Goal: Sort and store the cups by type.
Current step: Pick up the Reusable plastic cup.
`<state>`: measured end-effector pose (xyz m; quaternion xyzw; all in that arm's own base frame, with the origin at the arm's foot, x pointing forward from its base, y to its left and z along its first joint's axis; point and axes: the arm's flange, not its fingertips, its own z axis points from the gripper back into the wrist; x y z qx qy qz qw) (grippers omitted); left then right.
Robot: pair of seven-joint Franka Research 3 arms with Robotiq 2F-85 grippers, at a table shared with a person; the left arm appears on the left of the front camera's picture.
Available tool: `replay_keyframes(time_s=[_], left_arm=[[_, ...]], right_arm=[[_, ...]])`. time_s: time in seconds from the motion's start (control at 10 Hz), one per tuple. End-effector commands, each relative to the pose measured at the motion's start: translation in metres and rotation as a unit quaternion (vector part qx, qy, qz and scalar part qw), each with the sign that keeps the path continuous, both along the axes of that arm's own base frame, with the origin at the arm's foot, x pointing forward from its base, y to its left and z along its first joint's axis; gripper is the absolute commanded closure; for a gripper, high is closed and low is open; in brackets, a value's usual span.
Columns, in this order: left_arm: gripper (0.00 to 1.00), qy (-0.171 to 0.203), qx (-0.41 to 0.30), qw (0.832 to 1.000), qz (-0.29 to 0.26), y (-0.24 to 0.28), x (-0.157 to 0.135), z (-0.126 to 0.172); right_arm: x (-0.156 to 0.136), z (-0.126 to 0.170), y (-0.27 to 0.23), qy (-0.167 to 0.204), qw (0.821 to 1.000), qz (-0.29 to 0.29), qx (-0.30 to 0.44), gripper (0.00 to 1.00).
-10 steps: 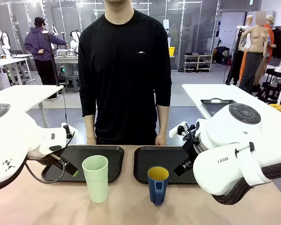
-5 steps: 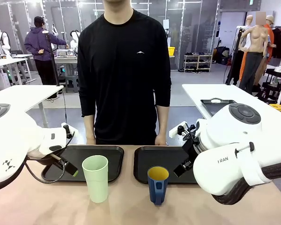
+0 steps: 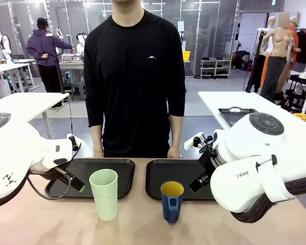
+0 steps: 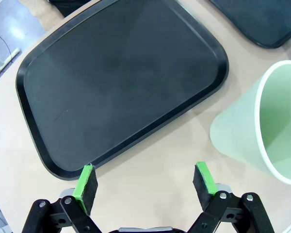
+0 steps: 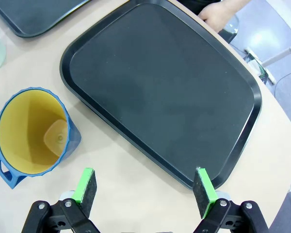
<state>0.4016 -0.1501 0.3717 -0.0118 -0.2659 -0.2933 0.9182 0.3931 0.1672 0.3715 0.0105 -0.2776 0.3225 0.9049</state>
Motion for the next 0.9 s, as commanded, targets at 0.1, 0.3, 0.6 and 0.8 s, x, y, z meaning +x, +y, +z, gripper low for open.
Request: replay_keyframes(time_s=[0.1, 0.3, 0.6, 0.8], left_arm=[[0.0, 0.0, 0.0, 1.0, 0.0, 0.0002, 0.0001, 0.0], [0.0, 0.0, 0.0, 1.0, 0.0, 0.0002, 0.0001, 0.0], [0.0, 0.0, 0.0, 1.0, 0.0, 0.0002, 0.0001, 0.0], [0.0, 0.0, 0.0, 1.0, 0.0, 0.0, 0.0, 0.0]], right_arm=[[0.0, 0.0, -0.0001, 0.0, 1.0, -0.001, 0.001, 0.0], [0.0, 0.0, -0.0001, 0.0, 1.0, -0.001, 0.001, 0.0], [0.0, 0.0, -0.0001, 0.0, 1.0, -0.001, 0.001, 0.0], [0.0, 0.0, 0.0, 0.0, 1.0, 0.0, 0.0, 0.0]])
